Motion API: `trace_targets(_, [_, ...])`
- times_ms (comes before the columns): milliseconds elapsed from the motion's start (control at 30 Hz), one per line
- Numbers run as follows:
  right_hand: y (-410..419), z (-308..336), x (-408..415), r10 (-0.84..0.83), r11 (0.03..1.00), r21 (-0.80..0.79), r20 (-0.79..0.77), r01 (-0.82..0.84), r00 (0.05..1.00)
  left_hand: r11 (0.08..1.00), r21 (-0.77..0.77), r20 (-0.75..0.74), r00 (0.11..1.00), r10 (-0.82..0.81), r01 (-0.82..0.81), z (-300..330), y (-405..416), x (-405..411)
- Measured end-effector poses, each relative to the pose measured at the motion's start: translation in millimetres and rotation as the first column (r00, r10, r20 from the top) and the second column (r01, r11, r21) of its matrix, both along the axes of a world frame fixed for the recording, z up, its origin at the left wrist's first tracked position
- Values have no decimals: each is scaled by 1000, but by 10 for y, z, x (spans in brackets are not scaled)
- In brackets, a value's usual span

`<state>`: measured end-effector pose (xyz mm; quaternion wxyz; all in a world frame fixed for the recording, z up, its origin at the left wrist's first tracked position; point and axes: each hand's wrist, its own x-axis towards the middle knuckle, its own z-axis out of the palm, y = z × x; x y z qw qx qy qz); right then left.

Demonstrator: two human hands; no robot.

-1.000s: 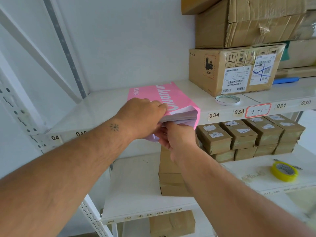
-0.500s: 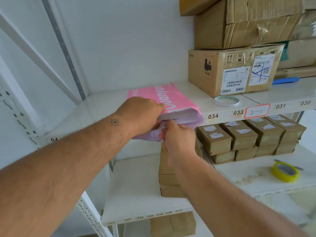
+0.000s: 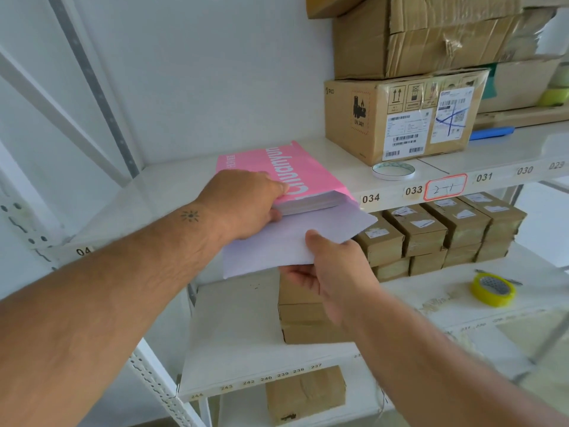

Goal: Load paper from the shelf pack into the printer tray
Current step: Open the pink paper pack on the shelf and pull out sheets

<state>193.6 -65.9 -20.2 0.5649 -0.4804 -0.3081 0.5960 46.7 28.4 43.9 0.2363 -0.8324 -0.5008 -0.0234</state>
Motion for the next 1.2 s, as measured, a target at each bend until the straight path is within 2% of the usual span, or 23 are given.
trace_targets(233, [-146, 125, -52, 5, 999, 34, -29, -4, 1000, 998, -50, 81, 996, 28, -24, 47, 10, -16])
trace_targets(600, [-965, 160, 373, 72, 988, 143, -36, -66, 997, 989, -121, 151, 983, 107, -89, 75, -104, 4])
trace_targets(767, [-1503, 259, 739, 119, 973, 201, -18, -113, 993, 976, -171, 240, 955, 173, -134, 0, -134, 20])
trace_targets(867, [-1780, 333, 972, 161, 956, 248, 10, -158, 987, 942, -288, 341, 901, 269, -172, -49, -152, 20])
trace_targets(900, [-1848, 332, 1041, 173, 953, 251, 8, -170, 985, 922, -353, 435, 844, 314, -161, -8, -218, 43])
trace_targets(933, [-1904, 318, 1104, 175, 952, 252, 11, -172, 984, 912, -388, 560, 751, 350, -136, 54, -316, 52])
trace_targets(967, [-1959, 298, 1153, 170, 952, 255, 26, -171, 985, 926, -366, 705, 622, 342, -94, 112, -471, 58])
trace_targets(1033, [-2077, 232, 1224, 149, 947, 276, 79, -165, 986, 969, -226, 931, 272, 245, -97, 137, -916, 13])
trace_targets(1067, [-2145, 193, 1258, 137, 942, 292, 115, -166, 984, 969, -192, 973, 101, 209, -154, 77, -1210, 29])
trace_targets(1100, [-2210, 156, 1288, 126, 936, 309, 154, -169, 980, 962, -218, 976, -49, 213, -162, -27, -1521, 94])
trace_targets(1133, [-2271, 115, 1318, 119, 930, 324, 186, -175, 975, 946, -313, 934, -205, 292, -82, -153, -1836, 207])
trace_targets(1167, [-2325, 73, 1344, 112, 928, 329, 206, -177, 972, 911, -406, 846, -344, 406, 75, -328, -2131, 344])
trace_targets(1200, [-2371, 27, 1369, 103, 928, 330, 218, -172, 971, 850, -469, 734, -431, 525, 239, -468, -2370, 494])
